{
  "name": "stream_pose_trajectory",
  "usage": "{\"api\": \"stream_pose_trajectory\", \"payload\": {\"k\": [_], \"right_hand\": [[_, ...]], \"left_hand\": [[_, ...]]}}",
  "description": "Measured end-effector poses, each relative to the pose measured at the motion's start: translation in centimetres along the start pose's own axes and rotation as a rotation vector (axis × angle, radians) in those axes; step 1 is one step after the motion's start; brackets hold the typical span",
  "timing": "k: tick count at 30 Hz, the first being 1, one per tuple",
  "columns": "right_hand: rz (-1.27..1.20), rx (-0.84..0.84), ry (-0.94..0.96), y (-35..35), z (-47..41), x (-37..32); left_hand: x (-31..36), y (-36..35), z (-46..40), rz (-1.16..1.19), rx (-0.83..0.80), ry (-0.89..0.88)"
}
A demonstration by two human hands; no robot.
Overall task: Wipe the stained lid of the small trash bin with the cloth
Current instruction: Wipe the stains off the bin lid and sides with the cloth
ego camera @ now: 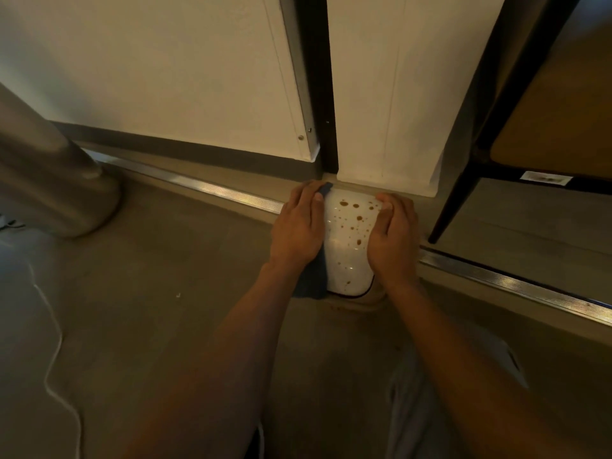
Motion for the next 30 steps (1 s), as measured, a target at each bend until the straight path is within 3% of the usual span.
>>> {"api": "stream_pose_trajectory", "payload": {"k": [30], "right_hand": [[0.032,0.035,0.016,0.2,-0.2,0.2]], "left_hand": [[-3.2,0.1,5.3,0.243,0.082,-0.014]]}}
Point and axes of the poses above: each hand's wrist, its own z-axis away from the middle knuckle, its own y-axis out of the back of the hand, x = y × z, the point moved 4 cm from there along -z, towards the middle knuckle, and after that the axes turned 15 degrees about x, right-handed, at the moved point
